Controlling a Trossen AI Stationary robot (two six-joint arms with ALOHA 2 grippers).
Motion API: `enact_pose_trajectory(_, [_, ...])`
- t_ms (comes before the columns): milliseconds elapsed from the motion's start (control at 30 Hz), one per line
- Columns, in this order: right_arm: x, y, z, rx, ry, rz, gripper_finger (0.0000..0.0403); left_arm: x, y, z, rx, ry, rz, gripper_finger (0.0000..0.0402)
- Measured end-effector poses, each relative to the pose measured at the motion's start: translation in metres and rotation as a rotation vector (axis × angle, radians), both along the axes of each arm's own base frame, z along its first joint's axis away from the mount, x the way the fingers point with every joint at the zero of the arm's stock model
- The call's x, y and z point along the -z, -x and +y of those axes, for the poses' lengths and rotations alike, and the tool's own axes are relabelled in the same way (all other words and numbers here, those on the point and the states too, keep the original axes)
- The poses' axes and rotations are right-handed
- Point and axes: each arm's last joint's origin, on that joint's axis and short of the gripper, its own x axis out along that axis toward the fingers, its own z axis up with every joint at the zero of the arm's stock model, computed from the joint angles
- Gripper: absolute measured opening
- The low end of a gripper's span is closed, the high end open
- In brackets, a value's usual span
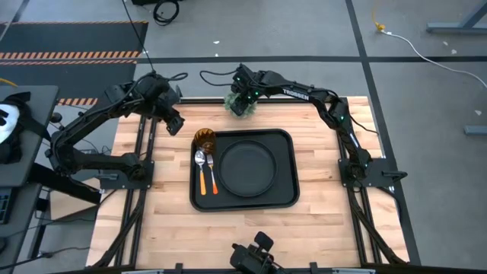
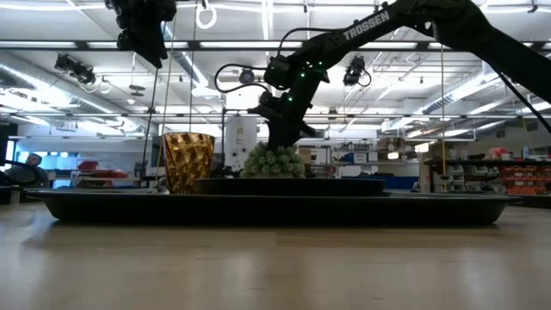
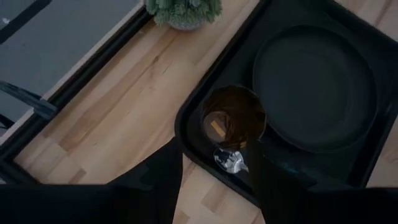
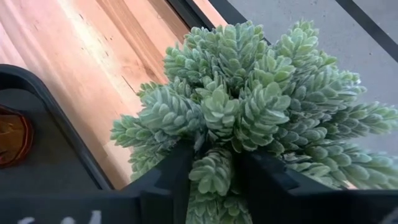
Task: Pick and place plate/cup/fork/spoon on tray
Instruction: Put the gray potted plant on the black serving tray to the top right of the black plate
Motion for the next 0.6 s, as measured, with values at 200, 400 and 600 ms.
enact_pose_trajectory(200, [0.0, 0.0, 0.0, 0.0, 0.001, 0.0, 0.0115, 0.0, -0.0008, -0.0001, -0.018, 0.029, -0.021, 0.0181])
enact_pose_trajectory(400, [0.0, 0.0, 0.0, 0.0, 0.001, 0.0, 0.0101, -0.0003, -0.0019, -0.0016, 0.031, 0.063, -0.048, 0.0181])
enact_pose_trajectory(600, [-0.0001, -0.0001, -0.0001, 0.001, 0.001, -0.001, 0.0083, -0.0003, -0.0019, -0.0013, 0.03, 0.057, -0.047, 0.0181])
